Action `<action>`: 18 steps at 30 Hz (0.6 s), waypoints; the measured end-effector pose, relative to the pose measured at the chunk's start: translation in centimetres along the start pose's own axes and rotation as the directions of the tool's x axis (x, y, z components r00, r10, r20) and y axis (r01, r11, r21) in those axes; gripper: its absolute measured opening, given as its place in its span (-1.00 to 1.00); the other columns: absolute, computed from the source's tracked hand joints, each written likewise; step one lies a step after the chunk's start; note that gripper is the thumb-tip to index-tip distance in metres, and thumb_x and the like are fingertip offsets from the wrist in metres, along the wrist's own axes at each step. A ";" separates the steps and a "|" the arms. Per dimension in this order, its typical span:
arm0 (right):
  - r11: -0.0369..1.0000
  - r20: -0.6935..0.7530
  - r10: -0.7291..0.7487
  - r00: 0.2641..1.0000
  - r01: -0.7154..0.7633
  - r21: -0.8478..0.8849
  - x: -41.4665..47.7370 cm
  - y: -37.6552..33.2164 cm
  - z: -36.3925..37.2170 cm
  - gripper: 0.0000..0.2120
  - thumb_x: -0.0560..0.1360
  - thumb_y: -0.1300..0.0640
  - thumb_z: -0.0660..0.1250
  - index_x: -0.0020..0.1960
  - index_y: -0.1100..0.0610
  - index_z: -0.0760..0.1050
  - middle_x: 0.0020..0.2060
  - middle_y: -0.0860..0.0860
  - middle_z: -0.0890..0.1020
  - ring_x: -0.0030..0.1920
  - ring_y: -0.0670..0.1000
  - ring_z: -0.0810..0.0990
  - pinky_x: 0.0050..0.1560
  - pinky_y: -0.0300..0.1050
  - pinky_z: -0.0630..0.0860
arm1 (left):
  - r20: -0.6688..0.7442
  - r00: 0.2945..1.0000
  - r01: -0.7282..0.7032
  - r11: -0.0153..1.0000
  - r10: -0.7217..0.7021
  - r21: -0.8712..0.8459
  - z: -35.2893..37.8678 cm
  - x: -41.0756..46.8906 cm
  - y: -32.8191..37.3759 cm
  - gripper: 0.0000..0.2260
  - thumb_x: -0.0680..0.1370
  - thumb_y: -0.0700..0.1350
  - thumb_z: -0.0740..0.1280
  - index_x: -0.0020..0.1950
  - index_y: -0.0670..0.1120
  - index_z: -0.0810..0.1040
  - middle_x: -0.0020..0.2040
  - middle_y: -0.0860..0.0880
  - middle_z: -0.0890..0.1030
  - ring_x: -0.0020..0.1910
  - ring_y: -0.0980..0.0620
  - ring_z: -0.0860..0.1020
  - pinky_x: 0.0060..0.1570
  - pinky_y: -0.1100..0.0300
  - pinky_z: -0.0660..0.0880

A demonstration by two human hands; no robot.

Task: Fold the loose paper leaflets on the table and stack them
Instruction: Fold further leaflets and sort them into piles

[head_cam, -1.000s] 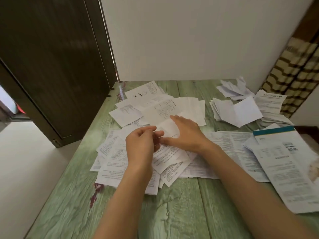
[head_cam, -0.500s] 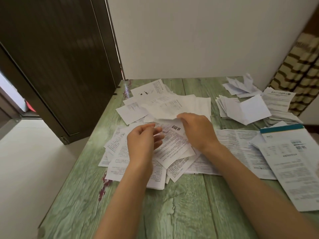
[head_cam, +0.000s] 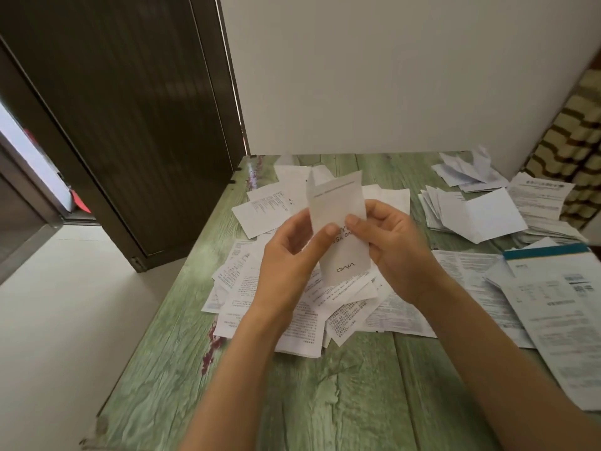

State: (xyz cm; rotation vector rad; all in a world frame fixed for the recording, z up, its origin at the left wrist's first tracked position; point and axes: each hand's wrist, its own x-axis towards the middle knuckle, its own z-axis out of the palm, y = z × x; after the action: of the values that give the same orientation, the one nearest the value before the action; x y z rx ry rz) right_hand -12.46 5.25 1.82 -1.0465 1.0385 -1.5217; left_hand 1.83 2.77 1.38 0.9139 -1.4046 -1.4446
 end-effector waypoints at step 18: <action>0.976 0.137 0.112 0.984 -0.084 -0.199 -0.1 0.9 0.6 -0.59 0.50 0.07 0.36 0.31 0.14 0.43 0.10 0.06 0.65 0.09 0.03 0.64 0.09 -0.07 0.58 | -0.043 0.996 0.067 0.966 -0.081 -0.251 -0.7 0.3 -0.3 -0.86 0.56 -0.13 0.25 0.07 -0.06 0.57 -0.09 0.02 0.70 -0.12 0.09 0.65 -0.10 0.19 0.59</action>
State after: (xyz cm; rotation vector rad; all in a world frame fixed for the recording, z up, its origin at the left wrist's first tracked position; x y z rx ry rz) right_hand -11.67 5.16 1.12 -1.2052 1.1322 -1.2622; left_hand 2.35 2.25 1.02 0.8437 -1.1287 -1.5994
